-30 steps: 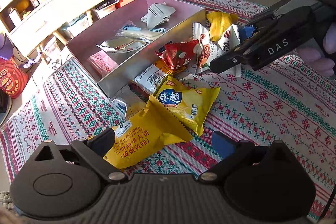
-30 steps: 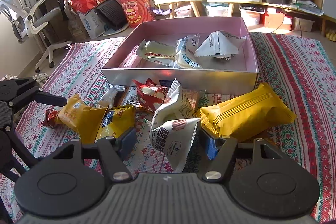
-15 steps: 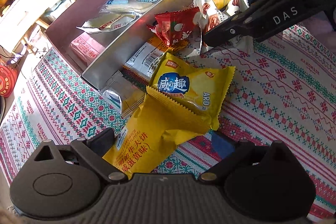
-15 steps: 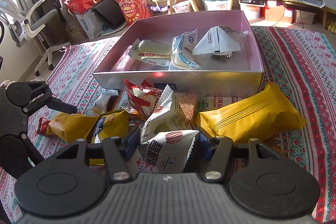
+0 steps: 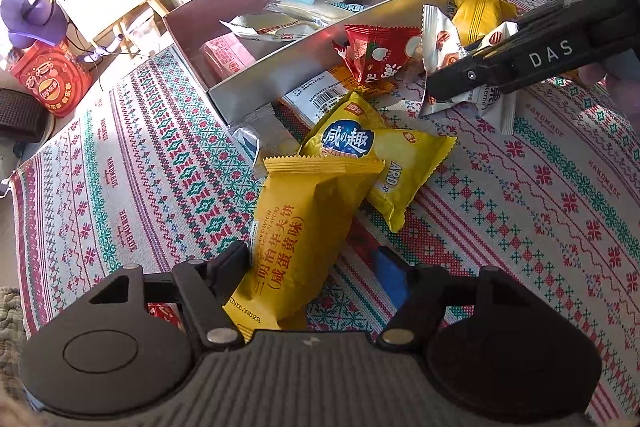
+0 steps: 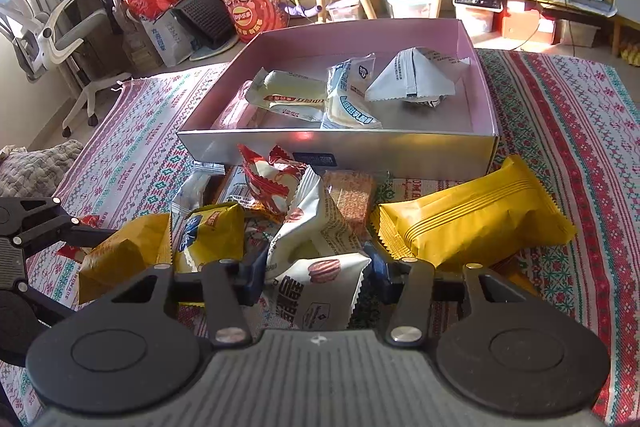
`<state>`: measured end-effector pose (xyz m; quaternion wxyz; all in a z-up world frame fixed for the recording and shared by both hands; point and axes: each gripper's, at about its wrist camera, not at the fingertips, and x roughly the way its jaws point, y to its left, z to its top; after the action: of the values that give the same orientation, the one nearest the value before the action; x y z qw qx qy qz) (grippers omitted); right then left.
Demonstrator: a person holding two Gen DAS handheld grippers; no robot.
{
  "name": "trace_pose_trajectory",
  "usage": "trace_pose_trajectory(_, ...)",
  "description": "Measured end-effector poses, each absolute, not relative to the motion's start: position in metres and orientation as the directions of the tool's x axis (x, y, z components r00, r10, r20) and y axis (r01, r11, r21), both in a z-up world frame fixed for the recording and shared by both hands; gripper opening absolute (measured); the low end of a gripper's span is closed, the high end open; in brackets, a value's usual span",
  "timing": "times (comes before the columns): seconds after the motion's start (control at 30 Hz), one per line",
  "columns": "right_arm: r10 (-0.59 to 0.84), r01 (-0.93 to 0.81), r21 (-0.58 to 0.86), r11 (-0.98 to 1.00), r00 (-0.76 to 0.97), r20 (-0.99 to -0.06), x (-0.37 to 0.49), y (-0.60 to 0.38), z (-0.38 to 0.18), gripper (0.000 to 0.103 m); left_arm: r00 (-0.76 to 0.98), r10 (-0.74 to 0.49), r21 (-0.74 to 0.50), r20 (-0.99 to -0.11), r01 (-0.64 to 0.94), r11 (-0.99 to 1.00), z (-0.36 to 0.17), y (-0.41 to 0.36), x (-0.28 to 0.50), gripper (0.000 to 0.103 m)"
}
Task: Organize snacks
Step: 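Grasp the white packet with red print with the right tool while the left grasps the yellow sandwich biscuit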
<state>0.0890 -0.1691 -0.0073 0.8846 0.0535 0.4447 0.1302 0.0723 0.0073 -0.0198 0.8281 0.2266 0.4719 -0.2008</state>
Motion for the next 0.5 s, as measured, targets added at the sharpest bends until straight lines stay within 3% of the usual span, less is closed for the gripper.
trace_pose_trajectory(0.27,0.259,-0.172,0.196,0.965,0.541,-0.800,0.084,-0.169,-0.005,0.046,0.497,-0.081,0.104,-0.864,0.334,0.937,-0.010,0.017,0.071,0.054)
trace_pose_trajectory(0.5,0.260,-0.174,0.197,0.965,0.525,-0.810,0.077,-0.170,-0.001,0.045,0.492,-0.104,0.037,-0.864,0.269,0.963,-0.007,0.021,0.068,0.043)
